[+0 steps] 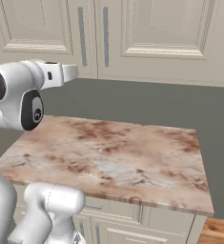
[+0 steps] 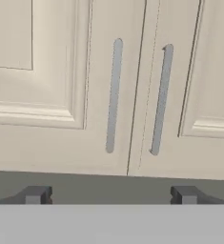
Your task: The dining table condiment station is running low on ketchup. Refill the condiment station by opening the cabinet and taking the ketchup from the cabinet and placing it on the dining table.
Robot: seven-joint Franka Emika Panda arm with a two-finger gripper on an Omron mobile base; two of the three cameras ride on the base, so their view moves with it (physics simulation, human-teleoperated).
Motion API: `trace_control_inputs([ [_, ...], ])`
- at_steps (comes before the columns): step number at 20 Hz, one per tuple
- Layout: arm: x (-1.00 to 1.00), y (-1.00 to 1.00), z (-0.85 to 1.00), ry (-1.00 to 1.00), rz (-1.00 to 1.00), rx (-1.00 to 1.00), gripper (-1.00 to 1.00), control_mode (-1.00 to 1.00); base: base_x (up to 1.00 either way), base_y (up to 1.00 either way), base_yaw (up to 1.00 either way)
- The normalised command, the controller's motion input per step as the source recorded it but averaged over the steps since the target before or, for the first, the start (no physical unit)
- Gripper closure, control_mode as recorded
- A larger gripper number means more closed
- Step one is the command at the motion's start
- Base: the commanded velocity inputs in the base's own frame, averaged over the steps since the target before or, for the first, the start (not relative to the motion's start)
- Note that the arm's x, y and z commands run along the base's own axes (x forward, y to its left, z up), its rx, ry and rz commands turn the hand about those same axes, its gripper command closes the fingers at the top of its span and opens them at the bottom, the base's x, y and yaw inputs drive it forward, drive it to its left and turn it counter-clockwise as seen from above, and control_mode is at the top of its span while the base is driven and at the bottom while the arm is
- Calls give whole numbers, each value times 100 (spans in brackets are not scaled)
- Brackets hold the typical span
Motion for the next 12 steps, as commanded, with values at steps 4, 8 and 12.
trace_control_inputs([
  [4, 49, 0, 11, -29, 1, 0, -100, -100, 0, 0, 0],
  [8, 53, 4, 13, -15, 0, 0, -100, -100, 0, 0, 0],
  [12, 47, 1, 2, 0, 0, 1, -100, -100, 0, 0, 0],
])
